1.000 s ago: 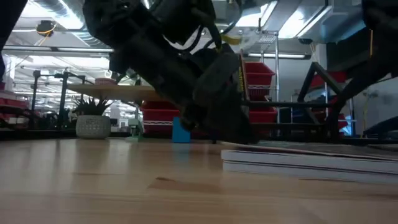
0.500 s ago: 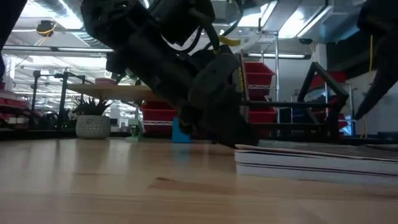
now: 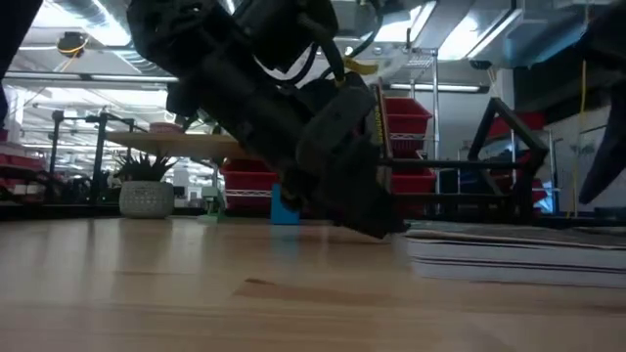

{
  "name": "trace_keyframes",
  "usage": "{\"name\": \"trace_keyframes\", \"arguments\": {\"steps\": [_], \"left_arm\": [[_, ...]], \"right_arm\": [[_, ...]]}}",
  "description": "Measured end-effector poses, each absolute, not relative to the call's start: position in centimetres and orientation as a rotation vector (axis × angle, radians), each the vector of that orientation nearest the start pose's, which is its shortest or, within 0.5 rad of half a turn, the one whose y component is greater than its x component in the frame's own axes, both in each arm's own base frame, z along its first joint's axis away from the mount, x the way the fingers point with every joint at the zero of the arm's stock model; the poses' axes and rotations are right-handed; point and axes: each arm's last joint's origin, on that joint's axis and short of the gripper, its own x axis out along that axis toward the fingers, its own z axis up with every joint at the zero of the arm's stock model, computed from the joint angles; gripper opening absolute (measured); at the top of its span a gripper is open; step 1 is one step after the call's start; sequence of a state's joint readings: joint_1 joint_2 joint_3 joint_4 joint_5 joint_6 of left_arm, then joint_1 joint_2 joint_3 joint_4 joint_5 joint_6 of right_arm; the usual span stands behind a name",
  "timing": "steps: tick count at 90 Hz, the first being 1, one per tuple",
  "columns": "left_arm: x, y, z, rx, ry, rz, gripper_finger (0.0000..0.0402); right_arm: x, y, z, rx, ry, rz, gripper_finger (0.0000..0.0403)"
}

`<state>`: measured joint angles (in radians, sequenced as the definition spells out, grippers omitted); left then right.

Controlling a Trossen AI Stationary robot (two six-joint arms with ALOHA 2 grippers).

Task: Stock shelves
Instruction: Put the brown blue book on the bookshelf

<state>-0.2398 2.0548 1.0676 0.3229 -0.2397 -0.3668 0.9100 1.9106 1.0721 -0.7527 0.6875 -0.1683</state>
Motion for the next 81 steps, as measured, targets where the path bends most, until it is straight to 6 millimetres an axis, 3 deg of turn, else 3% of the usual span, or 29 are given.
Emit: {"name": "trace_keyframes", "arguments": {"steps": [32, 70, 81], "left_arm": [[39.3, -8.8, 10.7, -0.192, 0.632, 0.132, 0.0153], [39.3, -9.0, 10.7, -0.198, 0.637, 0.109, 0.0153], [39.3, -9.0, 10.7, -0.198, 0.639, 0.110, 0.0153]], "right_arm": [[21.6, 24.0, 12.0, -1.325, 0.917, 0.096, 0.0237], [21.8, 24.8, 12.9, -1.290, 0.976, 0.210, 0.0236], [21.9, 25.2, 13.5, -1.279, 0.977, 0.218, 0.0219]]}}
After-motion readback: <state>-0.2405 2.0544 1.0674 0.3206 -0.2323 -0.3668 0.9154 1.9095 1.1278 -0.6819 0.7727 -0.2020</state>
